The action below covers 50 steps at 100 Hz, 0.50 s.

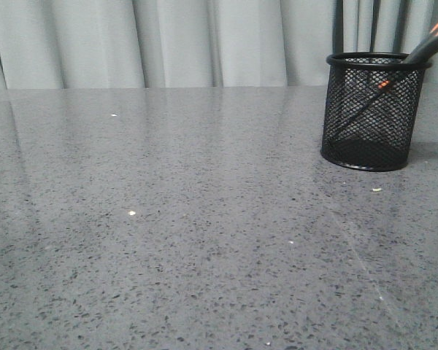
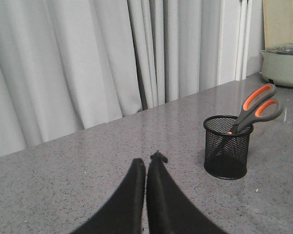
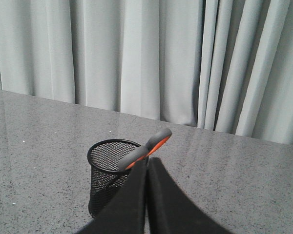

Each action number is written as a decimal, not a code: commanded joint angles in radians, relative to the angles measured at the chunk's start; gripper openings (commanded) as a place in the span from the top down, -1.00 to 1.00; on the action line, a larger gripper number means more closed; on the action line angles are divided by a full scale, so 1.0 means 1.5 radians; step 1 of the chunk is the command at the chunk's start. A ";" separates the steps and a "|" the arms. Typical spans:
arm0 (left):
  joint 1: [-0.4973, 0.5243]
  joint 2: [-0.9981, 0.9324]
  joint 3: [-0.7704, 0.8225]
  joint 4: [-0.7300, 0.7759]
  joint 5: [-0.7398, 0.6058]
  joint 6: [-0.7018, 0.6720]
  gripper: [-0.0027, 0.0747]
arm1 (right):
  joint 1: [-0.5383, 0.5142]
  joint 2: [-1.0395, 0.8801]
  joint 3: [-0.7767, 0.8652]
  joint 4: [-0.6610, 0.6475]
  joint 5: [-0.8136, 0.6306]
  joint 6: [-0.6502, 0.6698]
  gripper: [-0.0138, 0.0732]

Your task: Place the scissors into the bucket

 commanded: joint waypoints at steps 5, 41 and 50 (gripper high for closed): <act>-0.004 0.006 -0.007 -0.007 -0.063 -0.007 0.98 | 0.000 0.010 -0.013 0.001 -0.057 -0.007 0.79; 0.058 -0.098 0.184 0.065 -0.214 0.017 0.98 | 0.000 0.010 -0.013 0.001 -0.054 -0.007 0.79; 0.121 -0.159 0.257 0.070 -0.210 -0.033 0.98 | 0.000 0.010 -0.013 0.001 -0.054 -0.007 0.79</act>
